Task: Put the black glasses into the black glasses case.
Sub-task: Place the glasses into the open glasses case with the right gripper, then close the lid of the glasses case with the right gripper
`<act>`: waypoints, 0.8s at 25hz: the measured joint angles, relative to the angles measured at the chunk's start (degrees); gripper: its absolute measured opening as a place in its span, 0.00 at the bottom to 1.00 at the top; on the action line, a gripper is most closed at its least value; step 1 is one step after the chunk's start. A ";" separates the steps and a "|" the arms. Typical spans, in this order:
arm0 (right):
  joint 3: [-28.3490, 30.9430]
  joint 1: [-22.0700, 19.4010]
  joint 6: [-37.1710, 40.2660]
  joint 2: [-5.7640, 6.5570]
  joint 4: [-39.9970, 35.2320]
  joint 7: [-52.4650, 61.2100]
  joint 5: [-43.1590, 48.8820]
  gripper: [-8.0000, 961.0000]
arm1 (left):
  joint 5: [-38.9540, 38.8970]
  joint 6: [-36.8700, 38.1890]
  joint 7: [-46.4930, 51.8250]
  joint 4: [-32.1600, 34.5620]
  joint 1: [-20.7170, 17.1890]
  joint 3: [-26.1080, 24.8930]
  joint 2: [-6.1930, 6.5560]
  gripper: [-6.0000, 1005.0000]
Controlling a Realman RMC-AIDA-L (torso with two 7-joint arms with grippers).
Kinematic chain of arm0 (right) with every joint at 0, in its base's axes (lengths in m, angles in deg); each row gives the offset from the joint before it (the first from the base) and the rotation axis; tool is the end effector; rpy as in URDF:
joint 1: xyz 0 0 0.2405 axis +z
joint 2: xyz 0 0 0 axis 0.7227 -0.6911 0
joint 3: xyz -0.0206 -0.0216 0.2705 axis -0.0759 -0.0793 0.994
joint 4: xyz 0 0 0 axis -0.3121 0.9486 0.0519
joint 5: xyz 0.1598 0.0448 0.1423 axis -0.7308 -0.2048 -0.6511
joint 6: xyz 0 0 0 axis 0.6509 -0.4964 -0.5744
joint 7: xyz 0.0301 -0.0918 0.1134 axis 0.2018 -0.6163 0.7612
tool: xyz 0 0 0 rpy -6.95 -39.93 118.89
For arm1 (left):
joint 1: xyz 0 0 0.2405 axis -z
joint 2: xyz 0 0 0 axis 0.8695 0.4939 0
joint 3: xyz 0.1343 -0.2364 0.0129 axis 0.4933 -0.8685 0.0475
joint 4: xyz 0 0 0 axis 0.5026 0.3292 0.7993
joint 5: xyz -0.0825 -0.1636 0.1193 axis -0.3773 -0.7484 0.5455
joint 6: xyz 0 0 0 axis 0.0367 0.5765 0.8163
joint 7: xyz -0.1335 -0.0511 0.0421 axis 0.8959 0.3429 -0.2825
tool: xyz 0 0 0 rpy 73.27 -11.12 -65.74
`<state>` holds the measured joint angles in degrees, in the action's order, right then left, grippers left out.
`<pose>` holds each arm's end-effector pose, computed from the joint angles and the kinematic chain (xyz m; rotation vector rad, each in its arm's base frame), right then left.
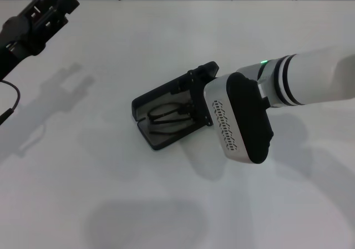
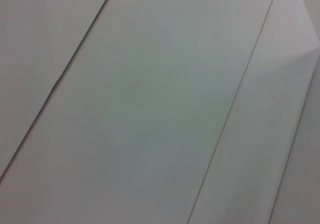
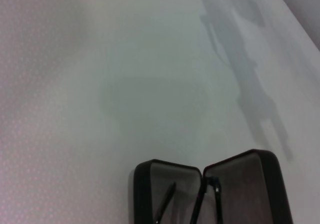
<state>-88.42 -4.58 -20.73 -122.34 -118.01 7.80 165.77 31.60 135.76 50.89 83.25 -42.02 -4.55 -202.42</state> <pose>0.1062 0.3804 -0.1397 -2.5549 -1.1426 -0.2325 -0.3128 0.3092 0.0514 -1.9919 -0.7157 -1.4418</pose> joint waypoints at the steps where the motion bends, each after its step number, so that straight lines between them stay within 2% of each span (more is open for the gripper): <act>1: 0.00 0.04 0.00 0.03 -0.13 -0.07 0.00 0.27 | 0.01 0.03 0.00 -0.16 0.06 0.00 0.00 0.70; 7: 0.56 0.92 1.14 0.25 -0.73 -0.94 0.00 0.39 | 0.04 0.17 -0.04 -0.53 0.21 0.00 0.00 0.70; 20: 13.76 0.95 17.28 0.01 -5.34 -0.62 0.13 0.40 | 0.04 -0.01 -0.04 -0.60 0.40 -0.10 0.00 0.70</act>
<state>-74.65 -3.63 -3.45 -122.33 -123.35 7.18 165.90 31.64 135.75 50.84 82.64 -41.61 -4.65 -202.41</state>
